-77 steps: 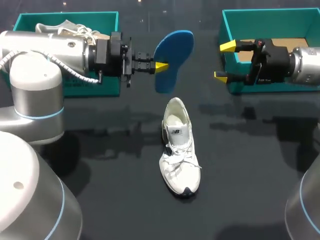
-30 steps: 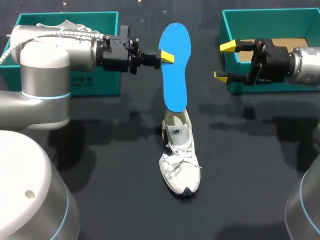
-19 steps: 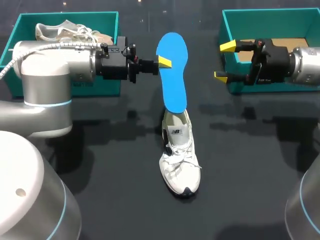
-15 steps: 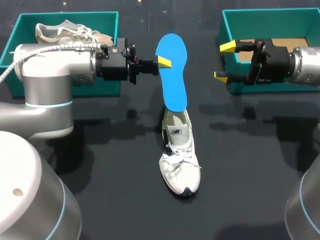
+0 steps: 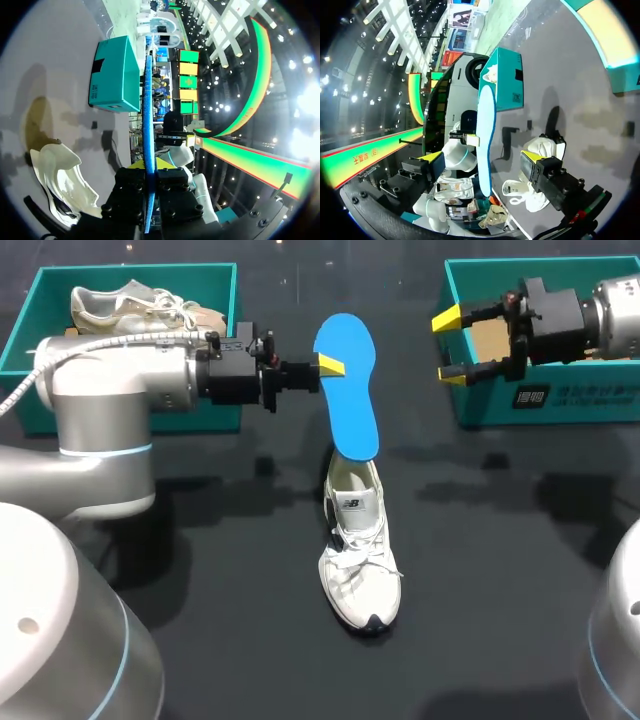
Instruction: Take the shoe out of the shoebox, open the shoe tongue, remove and reinsert the insole, then place the shoe into the shoebox
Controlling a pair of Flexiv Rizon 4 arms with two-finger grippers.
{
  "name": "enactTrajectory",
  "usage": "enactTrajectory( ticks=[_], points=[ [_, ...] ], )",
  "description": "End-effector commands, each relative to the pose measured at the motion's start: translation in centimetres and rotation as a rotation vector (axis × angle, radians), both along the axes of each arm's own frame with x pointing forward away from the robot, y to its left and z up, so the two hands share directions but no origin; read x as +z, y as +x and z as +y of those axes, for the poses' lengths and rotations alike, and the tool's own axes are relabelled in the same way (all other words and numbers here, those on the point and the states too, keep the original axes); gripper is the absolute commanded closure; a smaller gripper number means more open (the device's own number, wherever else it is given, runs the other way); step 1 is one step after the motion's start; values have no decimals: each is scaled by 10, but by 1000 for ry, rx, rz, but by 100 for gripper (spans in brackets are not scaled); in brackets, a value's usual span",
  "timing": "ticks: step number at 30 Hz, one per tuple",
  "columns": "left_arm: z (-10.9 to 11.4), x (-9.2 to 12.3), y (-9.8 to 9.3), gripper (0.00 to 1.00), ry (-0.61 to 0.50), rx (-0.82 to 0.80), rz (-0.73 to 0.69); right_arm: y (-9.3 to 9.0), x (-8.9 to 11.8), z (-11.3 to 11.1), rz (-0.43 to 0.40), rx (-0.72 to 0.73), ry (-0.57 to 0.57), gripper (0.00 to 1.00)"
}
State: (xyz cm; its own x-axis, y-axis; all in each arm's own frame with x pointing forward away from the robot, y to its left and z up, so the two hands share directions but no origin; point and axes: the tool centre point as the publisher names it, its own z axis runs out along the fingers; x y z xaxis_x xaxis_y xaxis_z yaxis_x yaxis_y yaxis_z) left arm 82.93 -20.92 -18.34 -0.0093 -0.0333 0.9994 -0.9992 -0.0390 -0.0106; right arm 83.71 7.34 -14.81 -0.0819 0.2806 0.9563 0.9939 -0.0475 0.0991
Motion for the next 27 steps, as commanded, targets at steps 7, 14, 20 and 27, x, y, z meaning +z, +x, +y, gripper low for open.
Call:
enactTrajectory(
  ticks=[7, 14, 20, 27],
  points=[
    [-1, -1, 0, 100, 0, 1, -1, -11, 12, 5, -17, -50, -246, 0],
    [-1, -1, 0, 100, 0, 1, -1, -9, 26, 19, -32, -83, -488, 0],
    [-1, -1, 0, 100, 0, 1, -1, -5, 41, 43, -76, -78, -763, 0],
    [-1, -1, 0, 100, 0, 1, -1, -7, 43, 61, -118, -68, -941, 0]
  ],
)
